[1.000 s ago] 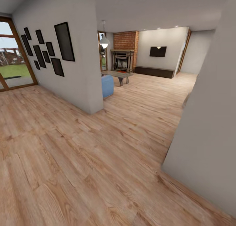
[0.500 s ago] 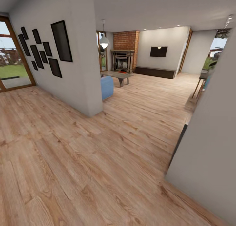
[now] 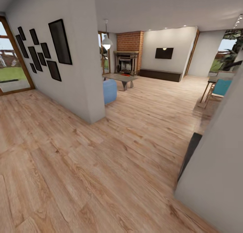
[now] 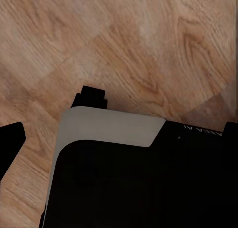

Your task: Move the two storage containers from the living room to the garage. In the garage, place one container on the floor and stack the other container on top of it (either order is fine).

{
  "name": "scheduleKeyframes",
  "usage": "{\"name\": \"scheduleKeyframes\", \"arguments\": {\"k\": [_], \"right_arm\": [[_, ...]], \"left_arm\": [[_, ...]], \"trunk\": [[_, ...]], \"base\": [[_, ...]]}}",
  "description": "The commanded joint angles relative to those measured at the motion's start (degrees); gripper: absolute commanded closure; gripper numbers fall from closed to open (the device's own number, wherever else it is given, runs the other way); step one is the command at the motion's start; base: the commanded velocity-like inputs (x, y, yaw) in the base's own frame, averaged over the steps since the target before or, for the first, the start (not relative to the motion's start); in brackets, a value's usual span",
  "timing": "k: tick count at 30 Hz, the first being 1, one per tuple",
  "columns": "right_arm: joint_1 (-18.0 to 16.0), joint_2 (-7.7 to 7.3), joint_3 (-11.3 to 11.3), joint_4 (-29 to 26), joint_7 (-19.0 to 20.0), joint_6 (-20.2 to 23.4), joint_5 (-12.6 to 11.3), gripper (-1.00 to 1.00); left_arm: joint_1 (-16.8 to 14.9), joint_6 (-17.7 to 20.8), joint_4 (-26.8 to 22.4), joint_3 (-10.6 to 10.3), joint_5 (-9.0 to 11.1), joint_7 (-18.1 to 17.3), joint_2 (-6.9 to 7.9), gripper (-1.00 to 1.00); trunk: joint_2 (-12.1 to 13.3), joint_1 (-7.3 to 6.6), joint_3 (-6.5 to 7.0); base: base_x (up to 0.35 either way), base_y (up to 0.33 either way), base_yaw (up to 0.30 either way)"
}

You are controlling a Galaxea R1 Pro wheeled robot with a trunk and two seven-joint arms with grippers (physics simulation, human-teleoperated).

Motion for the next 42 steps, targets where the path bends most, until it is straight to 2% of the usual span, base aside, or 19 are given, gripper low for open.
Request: {"name": "scheduleKeyframes", "arguments": {"k": [1, 42], "right_arm": [[-0.06, 0.06, 0.45, 0.18, -0.03, -0.29, -0.49, -1.0], [-0.06, 0.06, 0.45, 0.18, -0.03, -0.37, -0.51, -1.0]], "left_arm": [[-0.04, 0.26, -0.02, 0.06, 0.42, -0.19, 0.02, -1.0], [-0.04, 0.26, -0.02, 0.04, 0.42, -0.19, -0.03, -1.0]], "trunk": [[-0.02, 0.03, -0.05], [-0.02, 0.03, -0.05]], "base": [[0.322, 0.0, 0.0], [0.322, 0.0, 0.0]]}}
